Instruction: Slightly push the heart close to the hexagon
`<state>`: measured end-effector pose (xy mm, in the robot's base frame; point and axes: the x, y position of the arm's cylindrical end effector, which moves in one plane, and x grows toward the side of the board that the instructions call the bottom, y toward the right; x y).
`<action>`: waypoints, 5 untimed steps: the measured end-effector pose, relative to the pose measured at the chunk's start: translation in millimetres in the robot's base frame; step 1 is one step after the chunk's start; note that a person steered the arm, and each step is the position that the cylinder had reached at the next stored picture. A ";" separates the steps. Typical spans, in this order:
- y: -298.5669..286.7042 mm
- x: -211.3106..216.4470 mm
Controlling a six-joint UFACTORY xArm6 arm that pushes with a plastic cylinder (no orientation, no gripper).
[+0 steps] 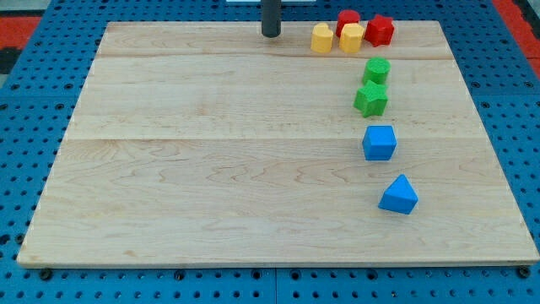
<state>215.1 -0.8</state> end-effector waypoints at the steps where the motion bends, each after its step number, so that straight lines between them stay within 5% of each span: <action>1: 0.0 0.0; 3: 47.2 32.2; 5: 158.9 52.3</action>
<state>267.3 158.1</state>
